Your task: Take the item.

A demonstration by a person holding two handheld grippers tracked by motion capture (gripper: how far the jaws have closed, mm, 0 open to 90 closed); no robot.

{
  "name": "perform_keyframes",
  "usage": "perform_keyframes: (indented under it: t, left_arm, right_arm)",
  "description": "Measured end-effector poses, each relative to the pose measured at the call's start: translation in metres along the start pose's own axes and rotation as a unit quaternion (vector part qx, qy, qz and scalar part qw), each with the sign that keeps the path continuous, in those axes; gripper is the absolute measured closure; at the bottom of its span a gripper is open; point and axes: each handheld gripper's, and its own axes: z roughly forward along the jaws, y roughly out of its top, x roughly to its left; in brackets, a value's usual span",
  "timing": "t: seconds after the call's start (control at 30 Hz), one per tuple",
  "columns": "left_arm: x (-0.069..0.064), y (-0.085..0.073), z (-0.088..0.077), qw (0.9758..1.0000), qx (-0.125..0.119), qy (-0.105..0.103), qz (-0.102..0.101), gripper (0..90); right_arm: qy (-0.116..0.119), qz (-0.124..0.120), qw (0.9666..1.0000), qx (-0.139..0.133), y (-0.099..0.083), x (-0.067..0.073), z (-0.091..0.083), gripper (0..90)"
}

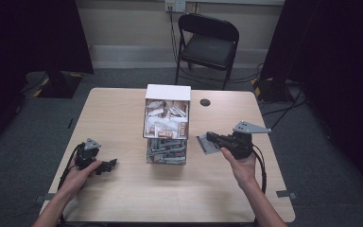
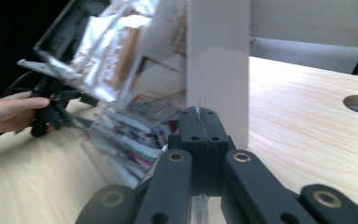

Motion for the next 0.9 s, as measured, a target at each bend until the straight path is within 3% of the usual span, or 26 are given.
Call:
perform_keyframes:
  t: [0.37,0.67,0.9]
  left_arm:
    - [0.0,0.0,0.0,1.0,0.0,0.0,0.0,0.0]
    - [0.0,0.0,0.0,1.0,0.0,0.0,0.0,0.0]
    - [0.0,0.0,0.0,1.0,0.0,0.0,0.0,0.0]
  right_arm:
    - [-0.011,0.023,0.9997,0.004,0.0,-0.024,0.024,90.0]
    - [-0.027,0.023,0.9988,0.035,-0.006,-0.036,0.048,90.0]
    - [-0.031,0.036,0.9976,0.05,-0.016,-0.045,0.06,90.0]
